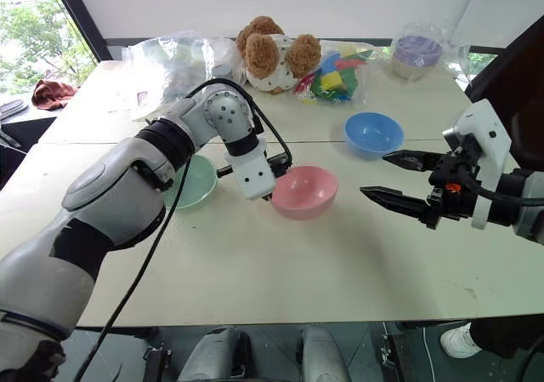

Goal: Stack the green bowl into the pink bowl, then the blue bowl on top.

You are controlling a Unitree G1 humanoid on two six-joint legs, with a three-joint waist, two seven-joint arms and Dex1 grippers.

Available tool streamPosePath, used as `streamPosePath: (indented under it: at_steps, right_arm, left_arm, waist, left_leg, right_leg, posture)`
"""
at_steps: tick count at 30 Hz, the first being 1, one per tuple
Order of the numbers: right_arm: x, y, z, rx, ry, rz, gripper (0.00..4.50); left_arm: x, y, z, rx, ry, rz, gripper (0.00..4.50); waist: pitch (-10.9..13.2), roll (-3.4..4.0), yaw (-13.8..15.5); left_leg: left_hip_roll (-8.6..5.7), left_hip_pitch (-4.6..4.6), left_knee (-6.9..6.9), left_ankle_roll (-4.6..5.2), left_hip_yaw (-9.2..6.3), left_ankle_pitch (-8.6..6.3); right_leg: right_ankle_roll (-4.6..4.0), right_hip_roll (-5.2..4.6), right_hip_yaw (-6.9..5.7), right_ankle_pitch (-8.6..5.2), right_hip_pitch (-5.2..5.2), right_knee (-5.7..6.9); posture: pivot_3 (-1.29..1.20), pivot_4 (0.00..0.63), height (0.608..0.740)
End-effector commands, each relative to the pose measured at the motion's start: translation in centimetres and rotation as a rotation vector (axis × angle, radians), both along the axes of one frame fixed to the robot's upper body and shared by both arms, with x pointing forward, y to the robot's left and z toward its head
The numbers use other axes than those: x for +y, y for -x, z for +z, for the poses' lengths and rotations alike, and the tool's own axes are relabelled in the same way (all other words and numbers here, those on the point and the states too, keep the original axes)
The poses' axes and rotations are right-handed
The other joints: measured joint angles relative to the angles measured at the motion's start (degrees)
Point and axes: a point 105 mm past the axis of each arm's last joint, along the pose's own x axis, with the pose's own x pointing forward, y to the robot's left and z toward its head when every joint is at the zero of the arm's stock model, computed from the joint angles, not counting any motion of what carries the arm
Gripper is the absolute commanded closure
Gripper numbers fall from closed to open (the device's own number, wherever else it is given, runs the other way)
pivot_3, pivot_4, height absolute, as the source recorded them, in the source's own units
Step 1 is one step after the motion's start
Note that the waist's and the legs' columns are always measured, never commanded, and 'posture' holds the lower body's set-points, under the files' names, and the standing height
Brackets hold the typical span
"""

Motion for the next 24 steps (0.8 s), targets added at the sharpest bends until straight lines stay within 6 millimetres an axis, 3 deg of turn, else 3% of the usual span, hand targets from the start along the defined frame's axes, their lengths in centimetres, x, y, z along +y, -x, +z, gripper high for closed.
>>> streamPosePath:
  at_steps: [1,5,9,18,24]
  right_arm:
    - [0.1,0.5,1.0,-0.058,0.010,-0.008,0.92]
    - [0.3,0.4,0.9,-0.060,0.007,-0.011,0.92]
    - [0.5,0.2,0.9,-0.060,0.005,-0.006,0.92]
    - [0.8,-0.3,1.0,-0.059,0.002,0.020,0.92]
    - [1.0,-0.6,0.9,-0.057,0.000,0.042,0.92]
  left_arm:
    - [0.1,0.4,0.0,-0.040,-0.042,-0.090,4.48]
    - [0.9,0.3,-0.6,-0.063,-0.087,-0.120,4.48]
    - [1.0,-0.1,0.1,-0.104,-0.077,-0.131,4.48]
    - [0.4,-0.2,1.4,-0.105,0.021,-0.100,0.02]
    - [0.8,-1.0,4.9,-0.104,0.152,0.028,0.02]
  waist:
    - [0.0,0.00,0.2]
    - [0.0,-0.01,0.3]
    - [0.0,-0.01,0.3]
    - [0.0,-0.01,0.3]
    - [0.0,-0.01,0.1]
  left_leg:
    - [0.00,0.00,0.00,0.00,0.00,0.00]
    - [-0.03,-0.01,0.01,0.00,0.00,0.00]
    - [-0.03,-0.01,0.01,0.00,0.00,0.00]
    - [-0.03,-0.02,0.01,0.01,-0.01,0.00]
    - [-0.02,-0.02,0.01,0.01,-0.01,0.00]
  right_leg:
    - [0.00,0.00,0.00,0.00,0.00,0.00]
    - [0.00,0.00,0.00,0.00,0.01,-0.03]
    - [0.00,0.03,-0.01,0.00,0.01,-0.03]
    - [0.00,0.05,-0.01,0.00,0.01,-0.04]
    - [0.00,0.06,-0.01,0.00,0.01,-0.03]
  posture:
    - [0.00,0.150,0.740]
    - [0.00,0.150,0.740]
    - [0.00,0.150,0.740]
    - [0.00,0.150,0.740]
    - [0.00,0.150,0.740]
